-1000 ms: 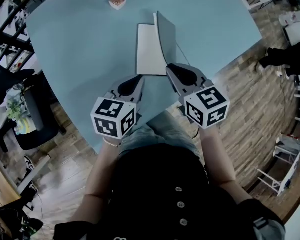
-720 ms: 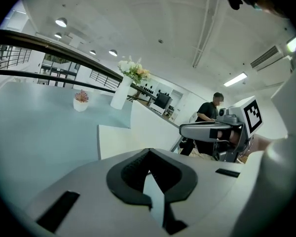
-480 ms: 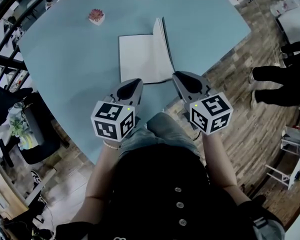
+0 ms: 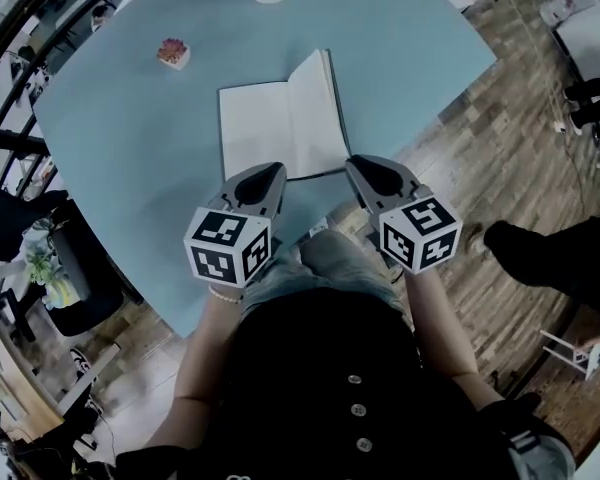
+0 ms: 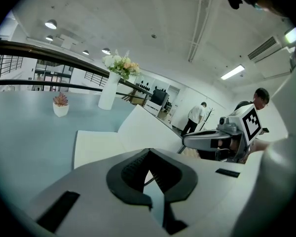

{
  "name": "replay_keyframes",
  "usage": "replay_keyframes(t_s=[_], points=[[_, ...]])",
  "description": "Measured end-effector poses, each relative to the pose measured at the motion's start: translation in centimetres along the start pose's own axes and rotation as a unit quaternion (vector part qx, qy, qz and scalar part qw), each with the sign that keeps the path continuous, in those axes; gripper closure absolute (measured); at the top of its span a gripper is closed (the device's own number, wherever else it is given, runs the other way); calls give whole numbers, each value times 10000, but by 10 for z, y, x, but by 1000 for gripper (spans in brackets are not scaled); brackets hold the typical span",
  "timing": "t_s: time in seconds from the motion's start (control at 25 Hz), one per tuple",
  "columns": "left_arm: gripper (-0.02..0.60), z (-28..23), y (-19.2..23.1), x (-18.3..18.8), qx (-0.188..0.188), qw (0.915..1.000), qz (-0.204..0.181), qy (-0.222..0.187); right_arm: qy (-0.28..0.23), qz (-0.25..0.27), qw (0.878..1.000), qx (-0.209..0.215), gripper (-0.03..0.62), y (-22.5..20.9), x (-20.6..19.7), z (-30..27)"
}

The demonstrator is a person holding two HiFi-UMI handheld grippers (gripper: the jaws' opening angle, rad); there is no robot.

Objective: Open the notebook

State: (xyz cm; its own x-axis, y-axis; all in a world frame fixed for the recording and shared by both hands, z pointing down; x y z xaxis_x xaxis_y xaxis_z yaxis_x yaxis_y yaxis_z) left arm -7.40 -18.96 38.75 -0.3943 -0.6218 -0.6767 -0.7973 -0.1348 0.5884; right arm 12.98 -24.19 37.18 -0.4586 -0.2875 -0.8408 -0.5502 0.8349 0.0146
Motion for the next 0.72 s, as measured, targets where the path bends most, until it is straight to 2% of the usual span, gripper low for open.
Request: replay_keyframes(t_s=[0.72], points=[[565,-28,-21,-17,248,9989,-73,393,250,-357,9990,111,554,-35,-44,3]])
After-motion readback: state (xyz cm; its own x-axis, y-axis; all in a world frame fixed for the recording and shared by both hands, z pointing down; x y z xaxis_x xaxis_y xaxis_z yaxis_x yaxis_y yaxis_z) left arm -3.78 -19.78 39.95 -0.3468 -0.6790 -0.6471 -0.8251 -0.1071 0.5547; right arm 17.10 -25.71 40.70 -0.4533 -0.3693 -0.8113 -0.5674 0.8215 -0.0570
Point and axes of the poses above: the fingertips, and each gripper's own axes: z backward along the fingers, y to its left, x out of its top, the point moved 8 cm from there along z, backward along the fingers, and after that the axes turned 14 degrees about z, right-handed, at the moved point
